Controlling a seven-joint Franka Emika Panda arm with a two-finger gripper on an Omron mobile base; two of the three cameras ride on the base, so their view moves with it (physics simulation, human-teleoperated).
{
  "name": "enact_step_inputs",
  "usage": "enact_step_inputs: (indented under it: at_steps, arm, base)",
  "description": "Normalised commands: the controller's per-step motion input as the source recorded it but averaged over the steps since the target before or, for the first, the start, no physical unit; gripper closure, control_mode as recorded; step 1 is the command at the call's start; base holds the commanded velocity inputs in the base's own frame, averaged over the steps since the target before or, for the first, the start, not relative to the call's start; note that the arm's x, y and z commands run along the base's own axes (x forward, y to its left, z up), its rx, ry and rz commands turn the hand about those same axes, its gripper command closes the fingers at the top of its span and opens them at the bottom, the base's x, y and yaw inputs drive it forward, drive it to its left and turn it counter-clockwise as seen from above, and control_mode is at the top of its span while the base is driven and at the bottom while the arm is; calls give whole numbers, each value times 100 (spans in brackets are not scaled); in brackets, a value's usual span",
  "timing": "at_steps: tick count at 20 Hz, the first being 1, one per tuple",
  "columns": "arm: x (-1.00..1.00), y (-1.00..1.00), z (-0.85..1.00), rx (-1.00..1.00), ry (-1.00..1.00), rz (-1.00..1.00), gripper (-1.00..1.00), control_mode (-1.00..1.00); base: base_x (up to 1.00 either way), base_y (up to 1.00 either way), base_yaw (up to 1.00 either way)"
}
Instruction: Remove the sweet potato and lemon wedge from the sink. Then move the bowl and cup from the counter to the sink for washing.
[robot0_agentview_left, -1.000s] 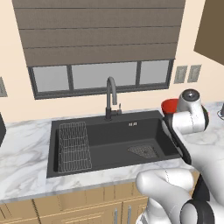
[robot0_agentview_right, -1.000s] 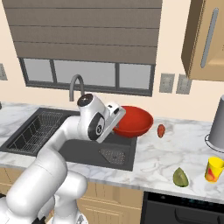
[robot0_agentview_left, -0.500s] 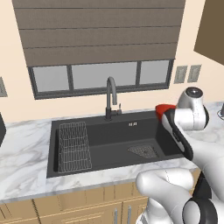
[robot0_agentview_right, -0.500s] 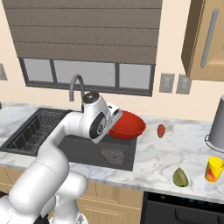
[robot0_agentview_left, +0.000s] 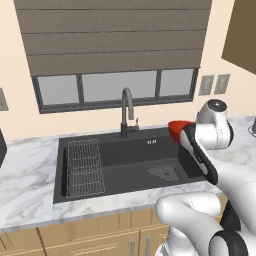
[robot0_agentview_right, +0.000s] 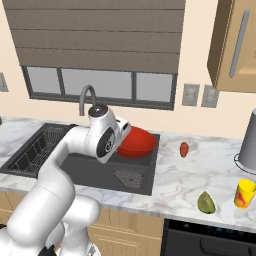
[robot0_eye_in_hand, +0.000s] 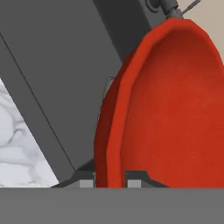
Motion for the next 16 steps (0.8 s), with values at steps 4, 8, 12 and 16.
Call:
enact_step_inputs:
  at_steps: [4, 8, 12, 16]
  arm:
    - [0, 23, -5, 0, 0, 7, 100, -100]
    - [0, 19, -10, 0, 0, 4, 100, -100]
    - [0, 15, -12, 0, 0, 1, 100, -100]
    - [3, 1, -15, 0, 0, 0, 100, -100]
  base:
    - [0, 0, 0]
    - [0, 0, 0]
    - [0, 0, 0]
    - [0, 0, 0]
